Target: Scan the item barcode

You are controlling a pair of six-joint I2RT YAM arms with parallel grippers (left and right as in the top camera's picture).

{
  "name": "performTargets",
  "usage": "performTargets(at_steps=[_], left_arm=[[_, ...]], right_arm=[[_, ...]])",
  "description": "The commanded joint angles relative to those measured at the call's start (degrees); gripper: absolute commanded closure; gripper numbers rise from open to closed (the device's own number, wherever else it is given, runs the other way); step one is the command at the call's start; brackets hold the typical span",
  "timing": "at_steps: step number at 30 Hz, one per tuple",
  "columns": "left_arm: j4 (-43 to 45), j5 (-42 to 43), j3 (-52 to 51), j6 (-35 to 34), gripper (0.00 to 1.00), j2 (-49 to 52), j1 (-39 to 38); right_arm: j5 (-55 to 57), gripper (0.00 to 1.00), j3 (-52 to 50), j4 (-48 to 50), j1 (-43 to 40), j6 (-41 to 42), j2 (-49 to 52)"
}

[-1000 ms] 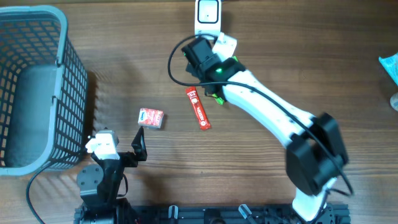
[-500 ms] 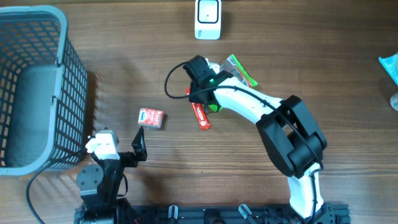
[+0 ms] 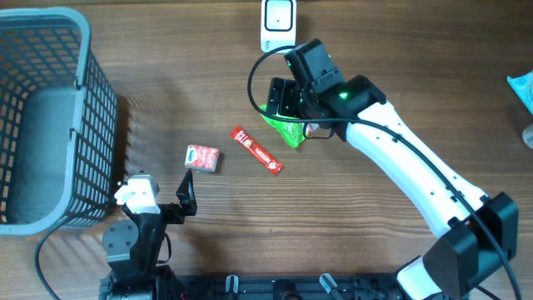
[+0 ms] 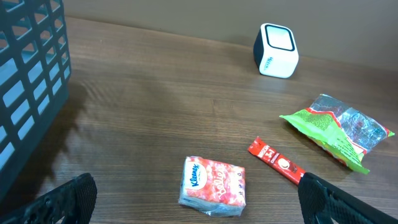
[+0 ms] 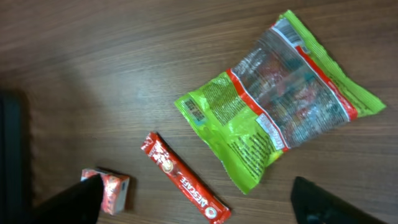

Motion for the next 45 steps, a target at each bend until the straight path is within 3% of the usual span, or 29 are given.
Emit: performTargets(at_steps=[1, 3, 5, 9, 11, 13, 16, 17, 20, 21, 22, 23, 24, 25, 27, 31, 33, 34, 35, 36, 38, 39, 41, 45], left_arm=[[0.17, 0.09, -0.15, -0.7, 0.0, -0.33, 0.02], [0.17, 0.09, -0.15, -0.7, 0.0, -0.33, 0.02], [0.17, 0.09, -0.15, -0.7, 0.0, -0.33, 0.02], [0.17, 0.09, -0.15, -0.7, 0.0, -0.33, 0.02], [0.17, 0.09, -0.15, -0.7, 0.0, -0.33, 0.02], [0.17, 0.09, -0.15, -0.7, 0.0, -0.33, 0.02], [0.17, 0.09, -0.15, -0.7, 0.0, -0.33, 0.02], [0.17, 0.09, -0.15, -0.7, 0.0, -0.33, 0.02], [0.17, 0.09, -0.15, -0.7, 0.0, -0.33, 0.02], [0.17, 0.09, -0.15, -0.7, 0.0, -0.33, 0.02], [0.17, 0.09, -0.15, -0.7, 0.0, -0.33, 0.02], [0.2, 0.09, -0.15, -0.7, 0.0, -0.33, 0.02], [0.17, 0.09, -0.15, -0.7, 0.0, -0.33, 0.02], [0.17, 0.09, -0.15, -0.7, 0.0, -0.33, 0.02], [0.17, 0.09, -0.15, -0.7, 0.0, -0.33, 0.02], [0.17, 0.09, -0.15, -0.7, 0.0, -0.33, 0.02], [0.17, 0.09, -0.15, -0.7, 0.0, -0.33, 0.02], [0.17, 0.09, -0.15, -0.7, 0.0, -0.33, 0.02], [0.2, 0.09, -0.15, -0.7, 0.0, -0.33, 0.02], [0.17, 0.09, -0.15, -0.7, 0.0, -0.33, 0.02], [0.17, 0.09, -0.15, -0.7, 0.0, -0.33, 0.02], [0.17, 0.09, -0.15, -0.7, 0.0, -0.33, 0.02], [0.17, 0.09, -0.15, -0.7, 0.0, -0.33, 0.02], [0.17, 0.09, -0.15, -0.7, 0.0, -0.33, 0.02]], right_arm=[[3.21, 0.0, -2.08, -0.44, 0.07, 9.05, 4.07], [3.45, 0.0, -3.76, 1.57, -0.22, 19.85, 8.2], [1.99, 0.05, -4.11, 5.79, -0.09, 18.53, 12.94], [-5.05, 0.39, -4.11, 8.46, 0.02, 20.76, 23.67], [-12.39, 0.61, -4.11, 8.15, 0.55, 20.68, 26.1], [-15.47, 0.76, -4.09, 6.84, 1.2, 20.63, 26.16], [-15.65, 0.95, -4.09, -3.58, 1.95, 15.72, 23.32], [-9.27, 0.96, -4.07, -11.63, 1.88, 13.99, 19.21], [-7.91, 0.92, -3.74, -12.17, 1.9, 7.08, 9.92], [-7.87, 0.86, -3.63, -11.72, 1.9, 6.27, 8.2], [-7.19, 0.69, -3.61, -10.56, 1.88, 5.62, 4.44], [-5.75, 0.34, -3.61, -9.33, 1.88, 5.62, 1.66], [-4.79, 0.21, -3.61, -8.0, 1.84, 5.66, -0.24], [-4.26, 0.17, -3.61, -6.05, 1.84, 5.81, -2.19], [-3.8, 0.16, -3.63, -4.04, 1.84, 6.58, -2.62], [5.55, 0.16, -4.13, -9.99, 1.77, 16.72, 0.7], [9.44, 0.54, -4.15, -11.89, 1.53, 21.64, 2.89], [9.31, 0.67, -4.15, -11.96, 1.42, 21.73, 3.85], [8.26, 0.68, -4.15, -11.96, 1.4, 21.7, 4.76], [6.03, 0.64, -4.15, -11.69, 1.4, 21.09, 5.77], [-1.86, 0.28, -4.15, -9.66, 1.46, 12.46, 8.02], [-6.36, 0.26, -4.15, -8.7, 1.46, 8.68, 9.68], [-7.56, 0.32, -4.15, -4.55, 1.46, 6.6, 12.13], [-7.58, 0.36, -4.15, 7.28, 0.96, 5.84, 14.82]])
